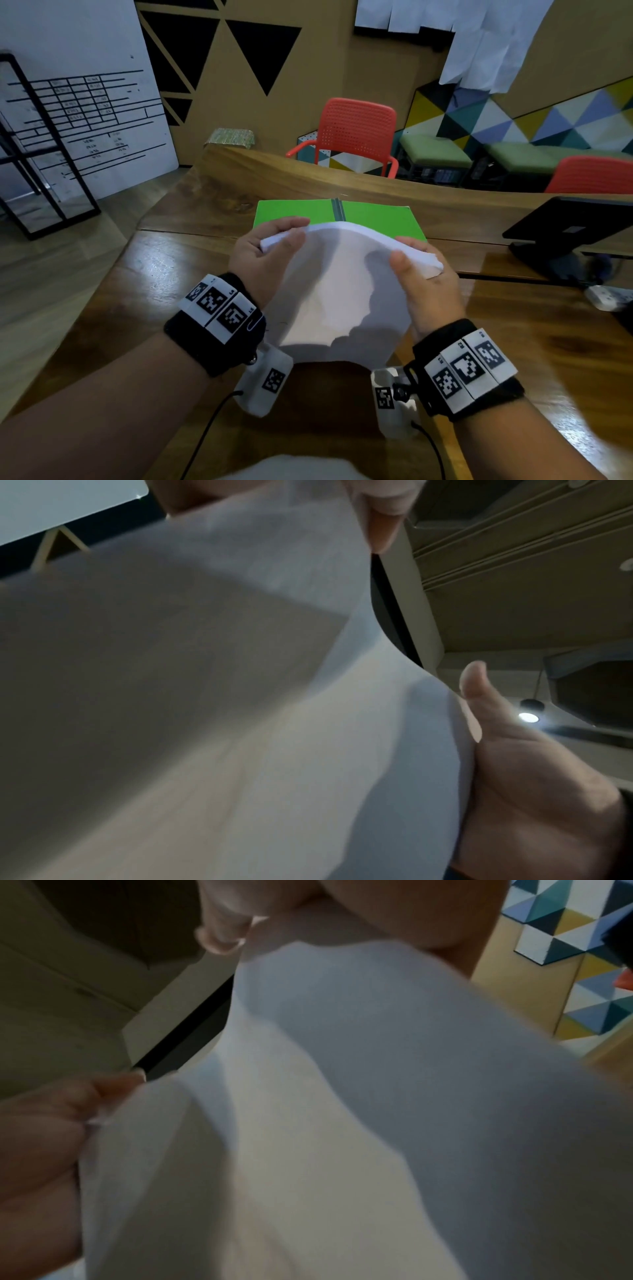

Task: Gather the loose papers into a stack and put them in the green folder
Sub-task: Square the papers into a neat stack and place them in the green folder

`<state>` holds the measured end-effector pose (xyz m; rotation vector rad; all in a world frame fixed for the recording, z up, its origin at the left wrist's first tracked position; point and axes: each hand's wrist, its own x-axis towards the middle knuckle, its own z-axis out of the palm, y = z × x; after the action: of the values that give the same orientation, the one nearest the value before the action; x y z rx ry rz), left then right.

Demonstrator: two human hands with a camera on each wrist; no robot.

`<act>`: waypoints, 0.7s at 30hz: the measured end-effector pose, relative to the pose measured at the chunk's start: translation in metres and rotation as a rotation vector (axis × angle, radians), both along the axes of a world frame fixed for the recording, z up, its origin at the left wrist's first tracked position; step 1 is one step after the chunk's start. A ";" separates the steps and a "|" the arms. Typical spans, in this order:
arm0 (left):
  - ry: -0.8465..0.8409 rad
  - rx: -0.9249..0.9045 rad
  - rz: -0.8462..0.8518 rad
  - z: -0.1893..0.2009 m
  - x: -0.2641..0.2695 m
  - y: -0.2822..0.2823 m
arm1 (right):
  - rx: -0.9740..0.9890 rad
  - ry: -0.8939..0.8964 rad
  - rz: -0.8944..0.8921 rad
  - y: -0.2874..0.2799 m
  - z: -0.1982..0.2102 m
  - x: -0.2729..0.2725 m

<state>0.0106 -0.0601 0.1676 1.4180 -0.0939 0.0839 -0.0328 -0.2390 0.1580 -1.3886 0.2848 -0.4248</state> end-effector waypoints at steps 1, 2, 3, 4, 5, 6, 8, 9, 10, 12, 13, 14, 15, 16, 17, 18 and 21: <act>-0.007 0.055 -0.007 -0.002 -0.001 -0.001 | -0.009 0.015 0.024 0.003 -0.001 0.000; -0.013 0.119 0.012 -0.003 -0.002 -0.002 | -0.019 0.031 0.018 0.005 -0.003 0.000; -0.009 0.142 0.050 -0.004 -0.001 -0.004 | -0.017 0.042 -0.002 0.007 -0.003 0.001; 0.006 0.169 0.097 -0.004 -0.001 -0.004 | -0.003 0.038 -0.019 0.007 -0.003 0.001; 0.008 0.173 0.116 -0.005 0.000 -0.003 | 0.022 0.023 -0.034 0.007 -0.002 0.000; 0.007 0.195 0.138 -0.002 -0.001 -0.003 | 0.042 -0.001 -0.049 0.006 -0.002 -0.001; -0.010 0.227 0.149 -0.002 -0.004 -0.001 | 0.055 -0.035 -0.069 0.004 -0.002 -0.003; 0.001 0.233 0.146 -0.007 -0.004 0.001 | 0.054 -0.027 -0.070 0.005 -0.003 -0.005; 0.046 0.244 0.145 -0.010 -0.007 0.001 | 0.050 -0.004 -0.073 0.005 -0.006 -0.005; 0.160 0.291 0.122 -0.021 -0.011 -0.001 | 0.056 0.040 -0.066 0.006 -0.006 -0.004; 0.195 0.316 0.117 -0.027 -0.012 -0.002 | 0.057 0.050 -0.062 0.005 -0.005 -0.004; 0.223 0.329 0.121 -0.029 -0.012 -0.002 | 0.047 0.052 -0.067 0.002 -0.002 -0.003; 0.232 0.323 0.125 -0.030 -0.011 -0.001 | 0.027 0.053 -0.082 -0.002 0.002 -0.002; 0.231 0.334 0.130 -0.026 -0.010 0.001 | -0.019 0.046 -0.111 -0.007 0.007 -0.002; 0.207 0.372 0.123 -0.022 -0.009 0.002 | -0.128 0.048 -0.165 -0.014 0.014 -0.002; 0.171 0.434 0.111 -0.014 -0.007 0.003 | -0.314 0.061 -0.234 -0.019 0.022 -0.003; -0.036 0.595 -0.015 0.012 -0.008 0.000 | -0.925 -0.037 -0.175 -0.016 0.050 -0.010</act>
<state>0.0026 -0.0601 0.1797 2.0104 -0.1687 0.0717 -0.0429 -0.2550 0.2076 -2.2623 0.1796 -0.7821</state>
